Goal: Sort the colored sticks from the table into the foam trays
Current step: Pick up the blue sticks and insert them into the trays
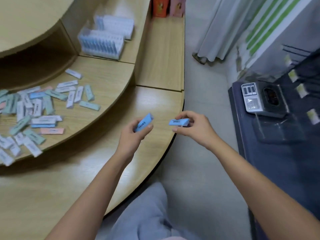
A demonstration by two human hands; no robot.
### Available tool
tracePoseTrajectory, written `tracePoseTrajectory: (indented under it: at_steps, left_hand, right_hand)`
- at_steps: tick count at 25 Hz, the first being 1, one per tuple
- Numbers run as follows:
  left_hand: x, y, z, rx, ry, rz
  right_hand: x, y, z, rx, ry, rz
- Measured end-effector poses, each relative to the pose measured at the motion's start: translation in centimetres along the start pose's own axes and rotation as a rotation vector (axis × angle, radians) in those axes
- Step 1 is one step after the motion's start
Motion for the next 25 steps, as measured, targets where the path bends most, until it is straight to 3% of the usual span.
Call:
tracePoseTrajectory:
  at_steps: [4, 9, 16, 22, 25]
  left_hand:
    - [6.4, 4.5, -0.9, 0.164, 0.137, 0.043]
    - [16.5, 8.6, -3.7, 0.321, 0.258, 0.013]
    - [26.8, 8.3, -9.5, 0.334, 0.31, -0.273]
    - [36.4, 6.0, -11.5, 0.192, 0.281, -0.674]
    - [40.5, 4.7, -13.8, 0.12, 0.283, -0.975]
  right_hand:
    - [6.3, -3.5, -0.8, 0.02, -0.07, 0.038]
    - [18.5, -8.9, 0.3, -0.195, -0.151, 0.113]
    - [34.5, -10.4, 5.9, -0.259, -0.389, 0.311]
    - [48.8, -8.6, 10.6, -0.245, -0.648, 0.48]
    - [55.1, -7.7, 14.2, -0.237, -0.77, 0.605]
Point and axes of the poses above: each hand's wrist, its own x-axis towards the middle knuckle, its own y-axis out of the palm, z = x × y, the point moved 4 cm from there along x, towards the middle knuckle, and after that the axes turned 14 degrees about -x, right-handed, at the moved point
